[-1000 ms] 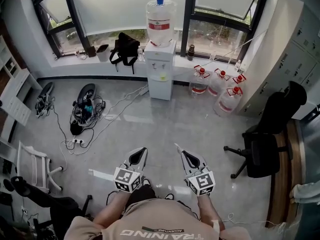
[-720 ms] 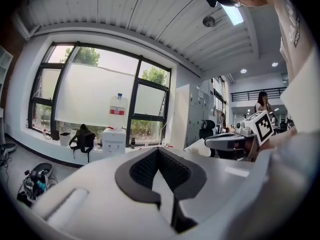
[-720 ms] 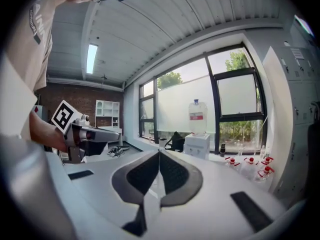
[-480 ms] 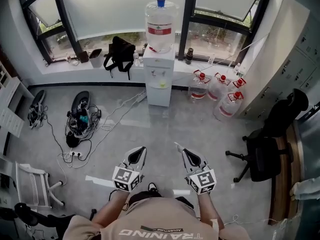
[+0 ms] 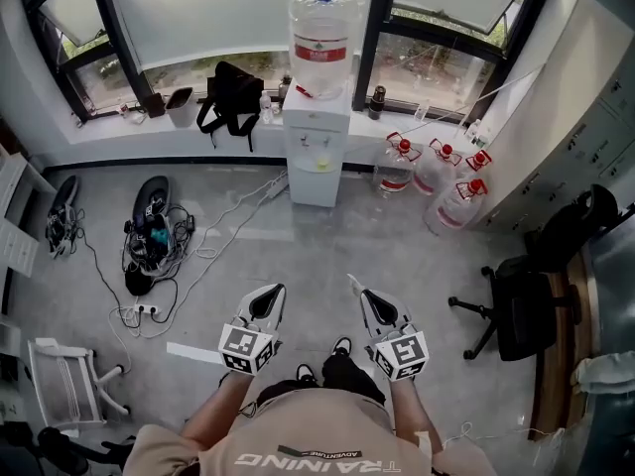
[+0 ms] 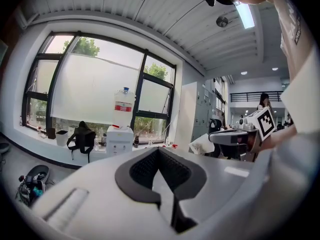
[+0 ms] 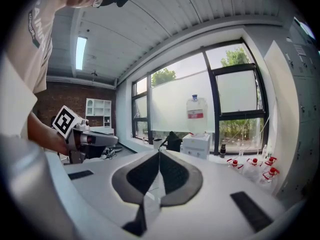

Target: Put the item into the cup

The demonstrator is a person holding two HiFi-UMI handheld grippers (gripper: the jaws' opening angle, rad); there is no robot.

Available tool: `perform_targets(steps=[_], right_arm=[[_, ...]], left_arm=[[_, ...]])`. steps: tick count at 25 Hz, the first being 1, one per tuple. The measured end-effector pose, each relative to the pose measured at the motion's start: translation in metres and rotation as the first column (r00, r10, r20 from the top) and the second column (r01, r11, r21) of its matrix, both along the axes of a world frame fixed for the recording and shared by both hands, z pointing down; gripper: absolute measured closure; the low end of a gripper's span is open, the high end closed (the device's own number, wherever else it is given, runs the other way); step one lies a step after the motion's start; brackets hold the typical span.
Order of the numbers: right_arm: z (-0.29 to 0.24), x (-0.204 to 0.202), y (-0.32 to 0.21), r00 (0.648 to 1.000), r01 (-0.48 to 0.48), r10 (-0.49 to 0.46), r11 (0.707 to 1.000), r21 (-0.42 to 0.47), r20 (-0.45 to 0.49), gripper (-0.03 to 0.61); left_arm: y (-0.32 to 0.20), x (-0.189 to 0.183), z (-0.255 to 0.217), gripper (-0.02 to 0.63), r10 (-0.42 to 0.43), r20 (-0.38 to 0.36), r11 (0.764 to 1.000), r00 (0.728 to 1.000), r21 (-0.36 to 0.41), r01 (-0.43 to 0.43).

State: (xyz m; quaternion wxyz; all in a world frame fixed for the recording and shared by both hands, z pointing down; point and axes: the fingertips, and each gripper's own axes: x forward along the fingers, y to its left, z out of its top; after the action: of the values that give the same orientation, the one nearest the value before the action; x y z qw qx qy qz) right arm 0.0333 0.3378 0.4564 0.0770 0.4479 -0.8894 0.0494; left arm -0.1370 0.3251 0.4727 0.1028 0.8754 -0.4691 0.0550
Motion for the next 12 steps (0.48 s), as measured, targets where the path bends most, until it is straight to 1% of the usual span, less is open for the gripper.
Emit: perform_targets(steps=[4,9,12], right_arm=[[0.005,0.000,-0.030,1.000,0.015,-0.015,1.000,-0.011,0.008,0.566],[0.011,0.004,-0.082,0.999,0.029,-0.029,1.000,-0.001,0.032,0.566],[0.008,0.013,-0.116,0.999,0.033,-0.033,0.999,0.006,0.043,0.566]], left_arm=[[-0.026,0.002,0.001,0.606,-0.009,0.003,1.000,1.000,-0.003,0.009],[-0.074,0.012,-0.006,0.606,-0.008,-0.027,1.000,1.000,-0.006,0.008],[-0.103,0.021,-0.011,0.606,-0.008,-0.009,1.000,1.000,-0.002,0.008]])
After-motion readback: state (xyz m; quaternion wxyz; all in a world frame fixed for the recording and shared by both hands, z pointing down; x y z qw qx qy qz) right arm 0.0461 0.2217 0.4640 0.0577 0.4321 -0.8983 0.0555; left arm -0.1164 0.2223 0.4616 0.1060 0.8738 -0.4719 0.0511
